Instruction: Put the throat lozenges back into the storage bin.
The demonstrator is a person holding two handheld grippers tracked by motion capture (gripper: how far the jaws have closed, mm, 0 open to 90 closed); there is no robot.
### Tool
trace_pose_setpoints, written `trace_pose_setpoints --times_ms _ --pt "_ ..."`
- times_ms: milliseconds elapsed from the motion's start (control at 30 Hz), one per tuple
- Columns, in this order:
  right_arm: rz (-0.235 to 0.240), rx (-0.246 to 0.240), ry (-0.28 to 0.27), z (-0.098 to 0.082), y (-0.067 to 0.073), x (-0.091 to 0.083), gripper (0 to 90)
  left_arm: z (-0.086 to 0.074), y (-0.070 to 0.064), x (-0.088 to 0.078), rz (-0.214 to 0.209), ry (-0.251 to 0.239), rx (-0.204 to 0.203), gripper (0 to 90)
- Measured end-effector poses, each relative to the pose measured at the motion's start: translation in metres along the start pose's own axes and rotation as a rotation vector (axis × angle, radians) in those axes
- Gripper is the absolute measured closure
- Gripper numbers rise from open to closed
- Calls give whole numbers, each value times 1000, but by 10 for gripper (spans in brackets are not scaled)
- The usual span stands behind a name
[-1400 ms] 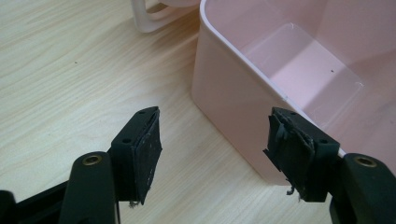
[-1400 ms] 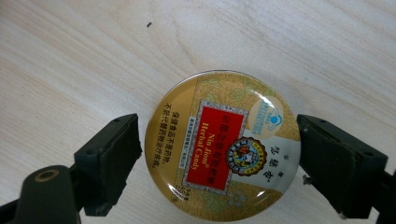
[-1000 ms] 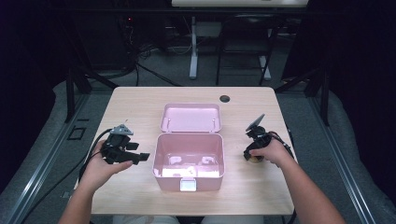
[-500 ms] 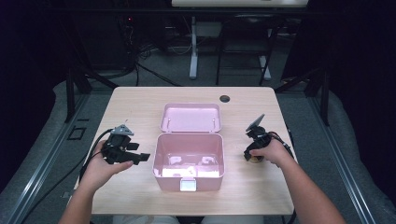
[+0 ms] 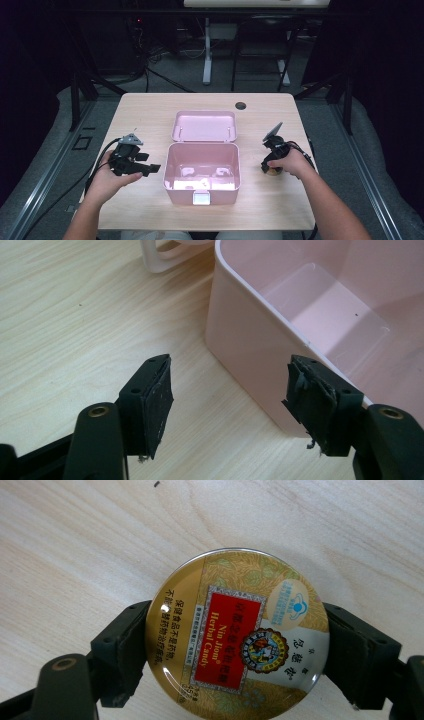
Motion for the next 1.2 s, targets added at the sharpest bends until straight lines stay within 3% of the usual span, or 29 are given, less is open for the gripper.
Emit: trace_pose_setpoints --times_ms 667,1200 --pt "17 -14 -5 4 8 -12 197 0 0 1 0 3 2 347" --pt "24 -55 -5 11 15 -28 197 -1 1 0 0 -1 -3 347"
Point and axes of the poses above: each handheld gripper's, and its own axes: x roughly forward along the jaws, z roughly out of its top, y roughly to its left, the point moved 3 cm from there along x, roughly forward along the jaws, and after that the axes turned 12 degrees about -y, right-handed, at the moved point
